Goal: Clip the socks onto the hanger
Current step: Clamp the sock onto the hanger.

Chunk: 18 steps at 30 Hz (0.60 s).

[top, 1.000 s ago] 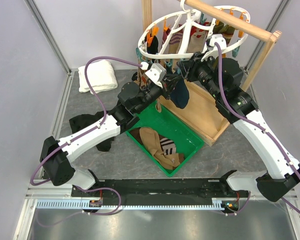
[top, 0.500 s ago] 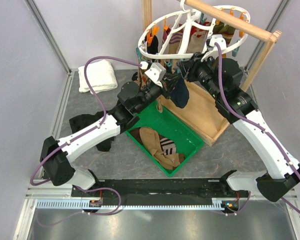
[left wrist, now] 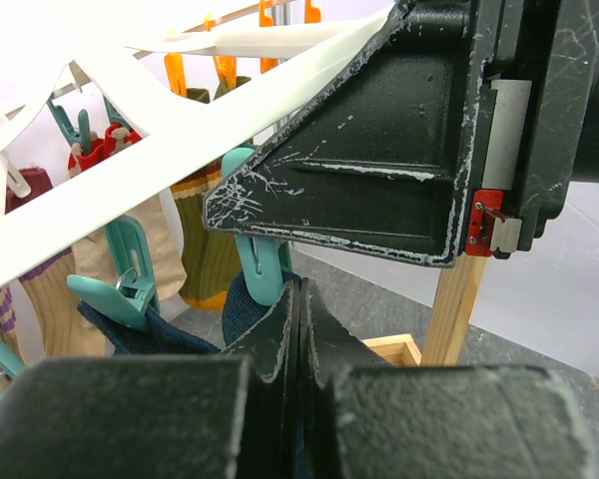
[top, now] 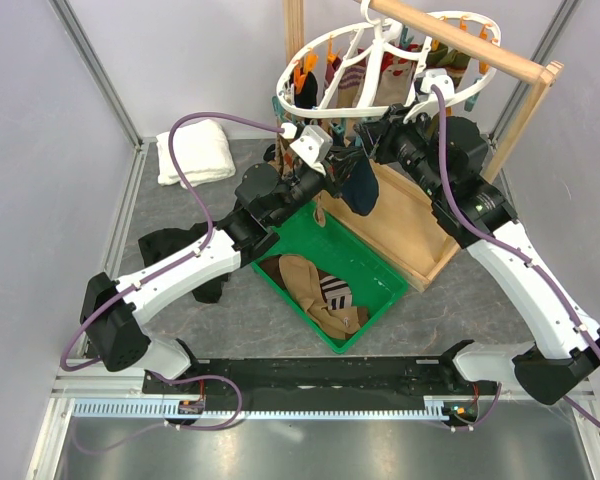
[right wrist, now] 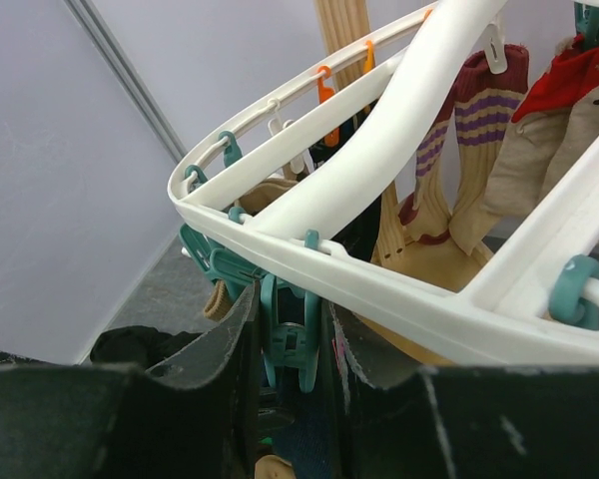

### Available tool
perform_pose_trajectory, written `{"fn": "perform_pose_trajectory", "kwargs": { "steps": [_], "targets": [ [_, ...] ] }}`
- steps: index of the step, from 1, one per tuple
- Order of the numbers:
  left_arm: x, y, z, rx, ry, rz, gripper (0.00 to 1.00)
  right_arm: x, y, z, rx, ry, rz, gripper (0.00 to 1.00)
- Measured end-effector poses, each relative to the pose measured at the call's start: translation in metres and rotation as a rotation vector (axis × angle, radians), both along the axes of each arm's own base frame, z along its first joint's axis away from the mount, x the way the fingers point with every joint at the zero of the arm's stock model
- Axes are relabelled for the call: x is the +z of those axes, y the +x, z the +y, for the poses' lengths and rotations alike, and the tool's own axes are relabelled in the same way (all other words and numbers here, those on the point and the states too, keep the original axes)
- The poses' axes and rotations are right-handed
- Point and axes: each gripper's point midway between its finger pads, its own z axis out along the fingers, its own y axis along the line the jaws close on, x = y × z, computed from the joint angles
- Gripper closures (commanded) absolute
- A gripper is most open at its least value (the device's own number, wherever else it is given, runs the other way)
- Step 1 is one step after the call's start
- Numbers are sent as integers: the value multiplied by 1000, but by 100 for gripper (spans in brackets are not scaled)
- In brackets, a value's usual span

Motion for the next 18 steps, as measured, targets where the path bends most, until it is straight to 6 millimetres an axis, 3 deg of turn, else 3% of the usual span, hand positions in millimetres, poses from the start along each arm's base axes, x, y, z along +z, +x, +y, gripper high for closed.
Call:
{"fn": "perform_pose_trajectory", "kwargs": {
  "steps": [10, 18],
  "targets": [
    [2, 0, 0, 1, -3, -2, 98, -1, -2, 2, 13, 9, 11, 43],
    [9, 0, 0, 1, -16, -13, 98, 0, -5, 2, 20, 13, 14, 31]
  ]
}}
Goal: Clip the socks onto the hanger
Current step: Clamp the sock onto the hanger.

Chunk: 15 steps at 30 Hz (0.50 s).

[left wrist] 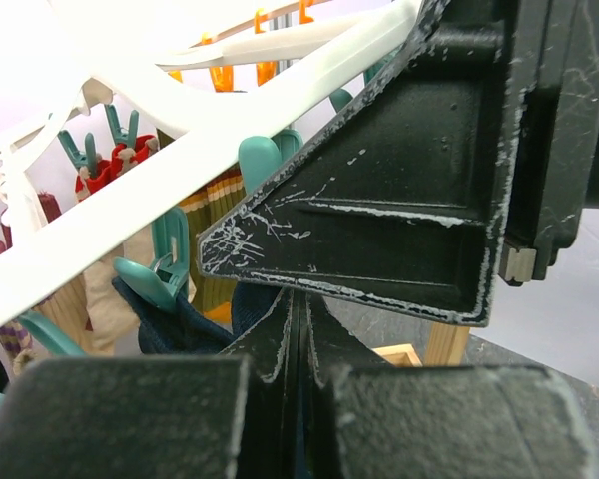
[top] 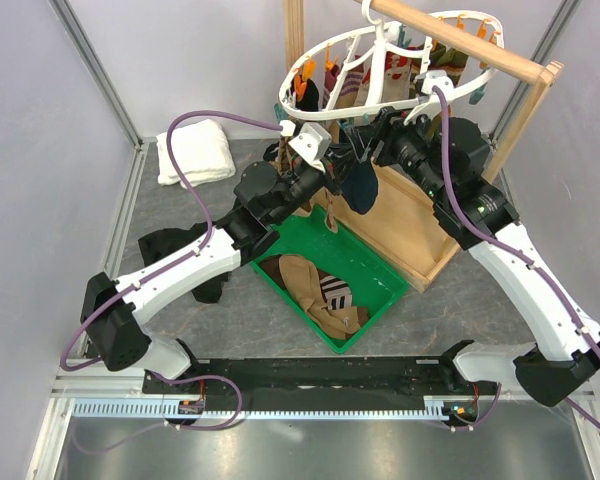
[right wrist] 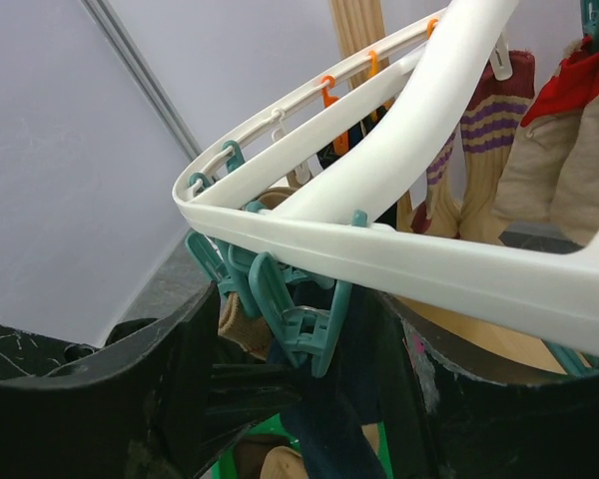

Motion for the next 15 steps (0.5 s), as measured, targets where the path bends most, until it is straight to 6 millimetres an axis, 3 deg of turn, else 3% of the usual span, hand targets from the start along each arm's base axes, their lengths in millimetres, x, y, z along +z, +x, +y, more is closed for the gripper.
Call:
{"fn": "perform_pose_trajectory", "kwargs": {
  "steps": [6, 10, 15],
  "targets": [
    [-1, 1, -1, 0, 2, 2, 79, 3, -3, -1, 3, 8, -4, 18],
    [0, 1, 0, 1, 0, -1, 53, 7, -6, -3, 3, 13, -14, 14],
    [1, 1, 0, 4, -4, -3, 39, 13, -16, -10, 2, 5, -25, 11]
  ]
}}
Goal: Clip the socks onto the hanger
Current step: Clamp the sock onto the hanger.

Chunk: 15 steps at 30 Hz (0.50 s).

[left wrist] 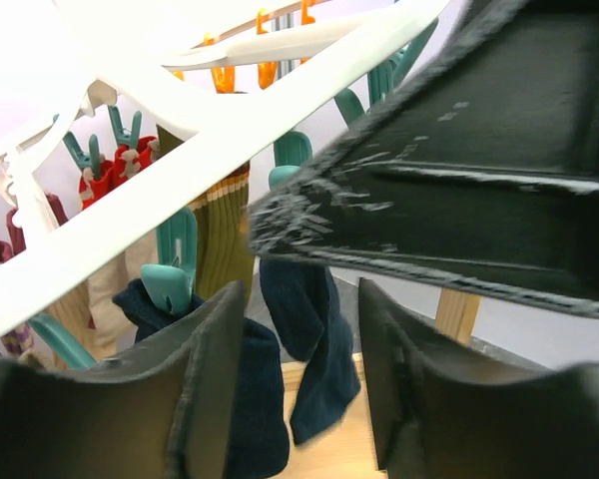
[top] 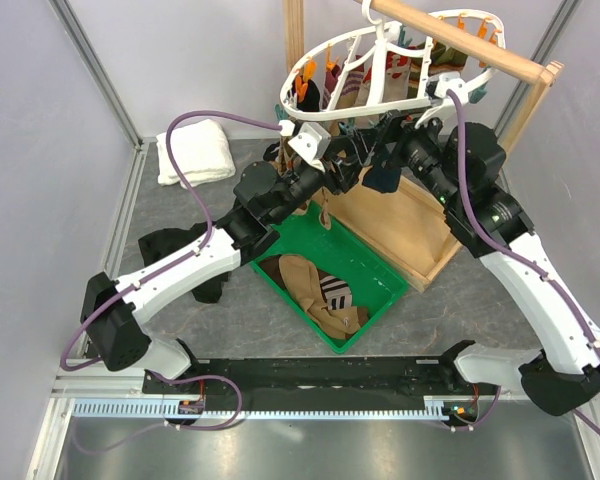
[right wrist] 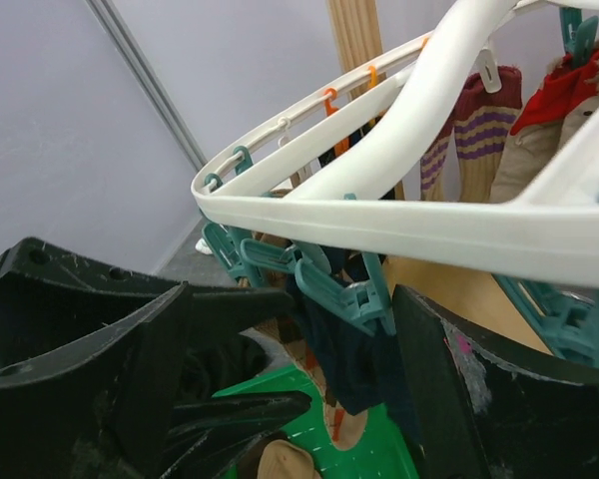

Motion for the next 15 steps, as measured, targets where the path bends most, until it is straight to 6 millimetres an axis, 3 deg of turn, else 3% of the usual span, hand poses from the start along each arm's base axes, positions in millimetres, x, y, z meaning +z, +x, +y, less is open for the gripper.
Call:
{"fn": "perform_pose_trajectory", "kwargs": {
  "steps": [9, 15],
  "targets": [
    [-5, -5, 9, 8, 0, 5, 19, 10, -26, -29, -46, -83, -27, 11],
    [-7, -12, 37, 62, 9, 36, 16, 13, -36, -58, -134, -192, -54, 11]
  ]
}}
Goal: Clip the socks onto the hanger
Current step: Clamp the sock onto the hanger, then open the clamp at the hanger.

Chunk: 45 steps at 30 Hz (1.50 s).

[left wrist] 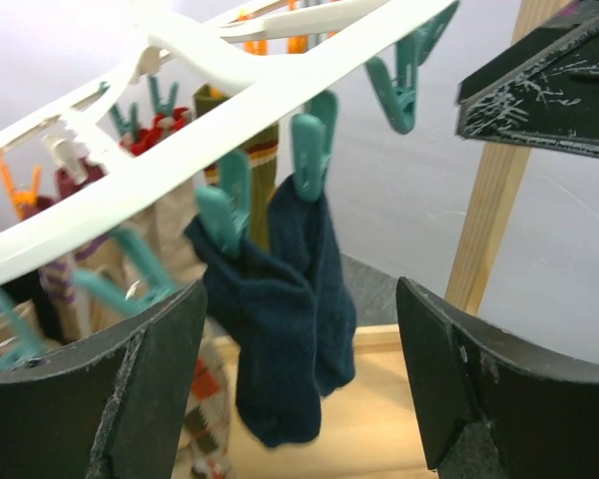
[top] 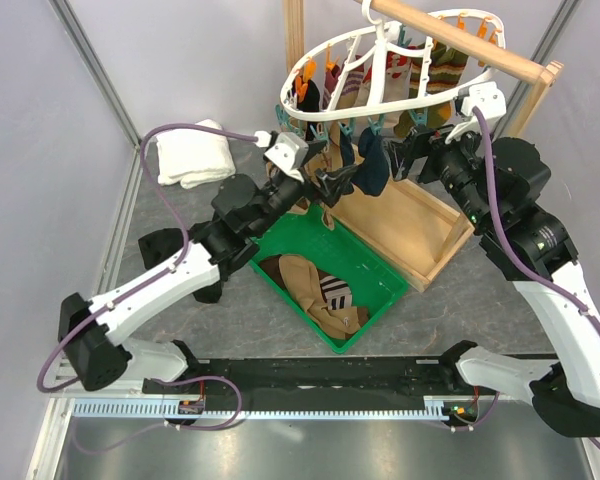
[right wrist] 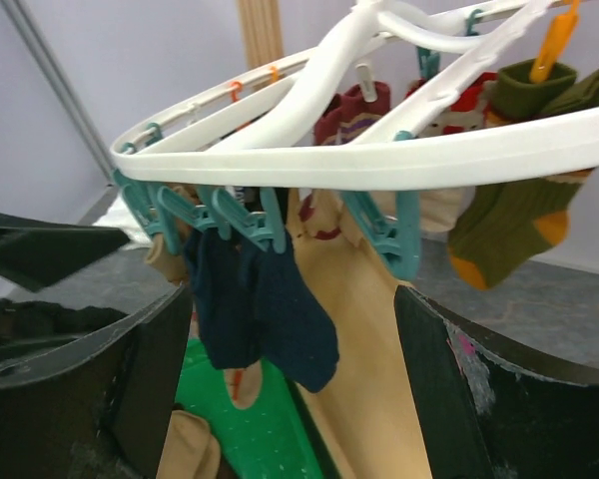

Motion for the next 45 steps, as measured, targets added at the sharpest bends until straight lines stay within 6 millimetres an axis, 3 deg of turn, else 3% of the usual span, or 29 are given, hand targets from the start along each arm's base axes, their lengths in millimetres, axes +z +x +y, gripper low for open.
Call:
{"fn": "perform_pose_trajectory", "kwargs": {
  "steps": [8, 14, 22, 31, 45],
  "targets": [
    [-3, 3, 69, 134, -6, 47, 15, -9, 16, -15, -91, -150, 5, 14],
    [-43, 3, 105, 220, 45, 109, 15, -14, 34, -11, -118, -202, 14, 18],
    [-101, 7, 123, 310, 154, 205, 15, -14, 50, -22, -215, -234, 12, 22],
    [-109, 10, 135, 368, 178, 206, 15, 5, 54, -29, -266, -229, -25, 24],
    [-134, 14, 137, 395, 244, 266, 16, -7, 71, -25, -315, -262, 16, 27]
  ]
}}
